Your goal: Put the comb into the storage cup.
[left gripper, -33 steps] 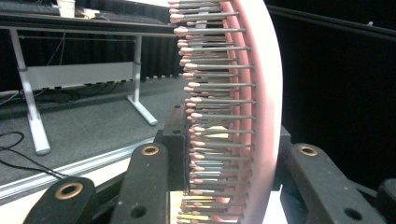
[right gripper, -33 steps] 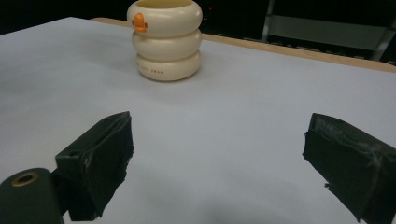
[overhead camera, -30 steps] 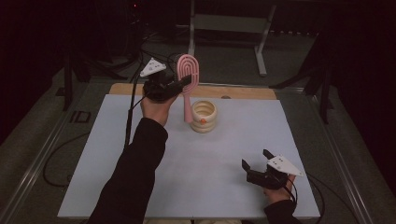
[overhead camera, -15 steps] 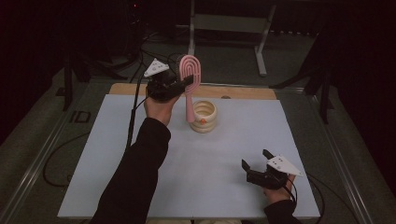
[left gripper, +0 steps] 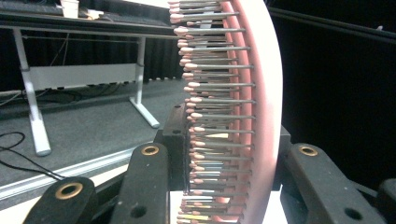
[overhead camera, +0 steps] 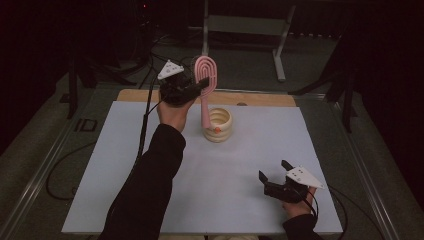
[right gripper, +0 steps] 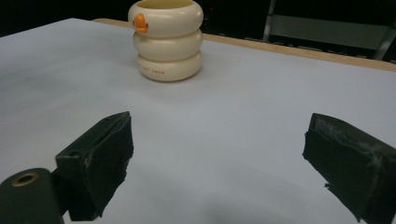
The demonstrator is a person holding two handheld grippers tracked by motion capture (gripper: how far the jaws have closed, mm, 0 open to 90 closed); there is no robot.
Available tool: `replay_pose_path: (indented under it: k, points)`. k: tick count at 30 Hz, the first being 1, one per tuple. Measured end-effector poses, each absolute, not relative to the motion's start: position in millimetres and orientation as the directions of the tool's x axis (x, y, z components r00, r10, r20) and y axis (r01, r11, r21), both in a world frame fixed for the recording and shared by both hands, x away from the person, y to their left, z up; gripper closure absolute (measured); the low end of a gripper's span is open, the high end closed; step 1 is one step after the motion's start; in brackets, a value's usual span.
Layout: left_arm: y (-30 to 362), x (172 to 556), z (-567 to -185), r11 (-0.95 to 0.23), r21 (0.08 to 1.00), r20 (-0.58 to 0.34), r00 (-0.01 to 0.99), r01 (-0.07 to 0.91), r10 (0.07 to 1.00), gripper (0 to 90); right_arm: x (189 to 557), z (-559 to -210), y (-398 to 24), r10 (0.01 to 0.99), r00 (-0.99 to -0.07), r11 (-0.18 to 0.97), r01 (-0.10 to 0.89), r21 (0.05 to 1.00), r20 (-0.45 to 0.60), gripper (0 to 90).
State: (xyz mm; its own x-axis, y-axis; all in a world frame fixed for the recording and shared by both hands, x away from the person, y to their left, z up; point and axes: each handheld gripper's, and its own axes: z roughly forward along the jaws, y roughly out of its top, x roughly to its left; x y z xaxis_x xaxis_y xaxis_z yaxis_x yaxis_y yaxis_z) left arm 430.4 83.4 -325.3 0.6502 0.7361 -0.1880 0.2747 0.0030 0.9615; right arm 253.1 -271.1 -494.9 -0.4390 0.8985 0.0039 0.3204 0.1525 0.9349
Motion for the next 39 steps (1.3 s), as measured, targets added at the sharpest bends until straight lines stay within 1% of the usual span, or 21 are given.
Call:
replay_pose_path:
  k: [21, 39]
  points:
    - [78.7, 440.9, -330.5, 0.024, 0.96, -0.203, 0.631, 0.28, 0.749, 65.2, 253.6, -494.6, -271.7, 0.897, -0.442, 0.138, 0.331, 0.933, 0.024, 7.8]
    - [75.8, 447.4, -335.0, 0.049, 0.957, -0.222, 0.618, 0.284, 0.754, 65.1, 253.4, -494.6, -271.9, 0.898, -0.439, 0.138, 0.327, 0.935, 0.021, 7.8]
